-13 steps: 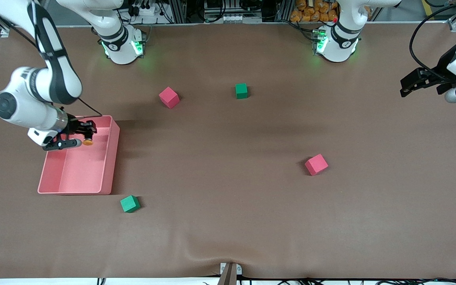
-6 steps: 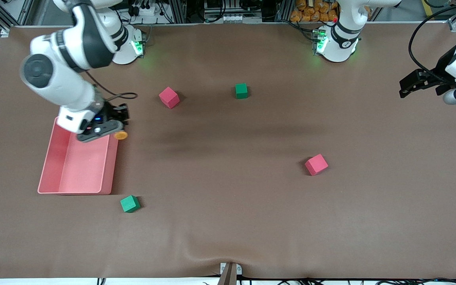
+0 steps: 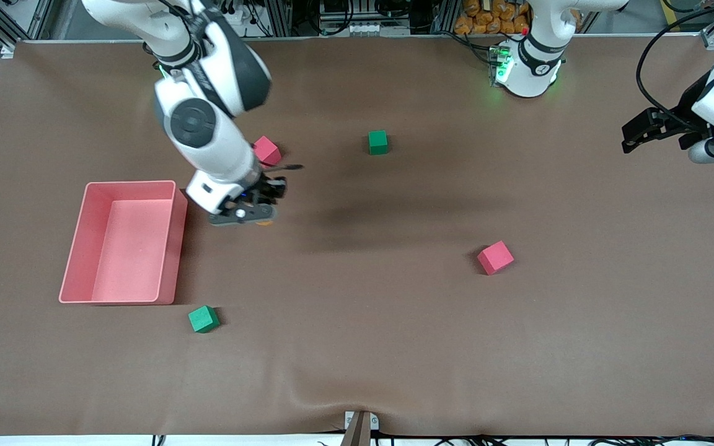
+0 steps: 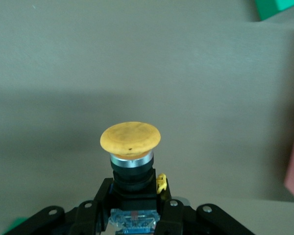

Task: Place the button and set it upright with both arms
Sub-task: 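Carry the button out of the tray to the table middle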

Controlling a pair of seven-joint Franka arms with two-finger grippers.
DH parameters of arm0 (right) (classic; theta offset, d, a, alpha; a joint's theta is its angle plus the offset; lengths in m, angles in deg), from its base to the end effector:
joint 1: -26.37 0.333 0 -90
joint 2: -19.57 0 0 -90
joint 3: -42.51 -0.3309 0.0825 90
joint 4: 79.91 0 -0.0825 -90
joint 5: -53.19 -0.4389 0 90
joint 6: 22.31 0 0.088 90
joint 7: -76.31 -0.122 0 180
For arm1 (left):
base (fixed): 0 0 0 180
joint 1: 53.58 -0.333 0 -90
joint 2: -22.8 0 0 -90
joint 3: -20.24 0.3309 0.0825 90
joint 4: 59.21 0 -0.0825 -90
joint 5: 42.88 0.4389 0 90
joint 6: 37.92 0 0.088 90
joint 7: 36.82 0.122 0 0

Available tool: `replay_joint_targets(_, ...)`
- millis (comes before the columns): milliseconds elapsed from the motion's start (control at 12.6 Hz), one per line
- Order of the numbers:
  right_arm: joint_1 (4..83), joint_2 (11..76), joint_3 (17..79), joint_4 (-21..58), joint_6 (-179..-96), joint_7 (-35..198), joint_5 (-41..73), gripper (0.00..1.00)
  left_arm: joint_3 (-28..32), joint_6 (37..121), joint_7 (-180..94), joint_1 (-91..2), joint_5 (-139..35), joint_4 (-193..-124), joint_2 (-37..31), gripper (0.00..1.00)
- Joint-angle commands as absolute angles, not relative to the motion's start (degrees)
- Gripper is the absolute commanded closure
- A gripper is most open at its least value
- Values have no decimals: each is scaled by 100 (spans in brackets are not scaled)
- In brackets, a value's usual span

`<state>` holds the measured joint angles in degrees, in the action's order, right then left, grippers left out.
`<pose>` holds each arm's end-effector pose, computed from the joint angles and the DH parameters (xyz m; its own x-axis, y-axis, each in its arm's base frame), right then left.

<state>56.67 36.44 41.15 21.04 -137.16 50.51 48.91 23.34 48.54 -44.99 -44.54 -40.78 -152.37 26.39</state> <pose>0.5792 0.3625 0.3677 0.9944 0.0697 -0.0794 0.0665 -0.9969 -0.0425 0.5786 -0.0546 0.6276 0.9980 0.0409 -0.0490 0.0390 -0.9984 -0.0406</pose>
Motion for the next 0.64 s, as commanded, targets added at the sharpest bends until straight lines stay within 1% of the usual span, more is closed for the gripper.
replay_joint_targets(0,6237,4687,4190,994,-13717,4338,4853,100,2323,4768,-4376,-4444,-4165,-15202,2623,0)
replay_joint_targets(80,6379,4952,4190,826,-13927,4187,4862,100,2271,4734,-4376,-4461,-4165,-15202,2632,0)
replay_joint_targets(239,6669,5304,4190,806,-14436,4159,4879,100,2253,4689,-4376,-4470,-4165,-15202,2632,0)
replay_joint_targets(558,7179,6052,4199,570,-15089,3089,4932,100,2244,4689,-4376,-4435,-4165,-15211,2614,0)
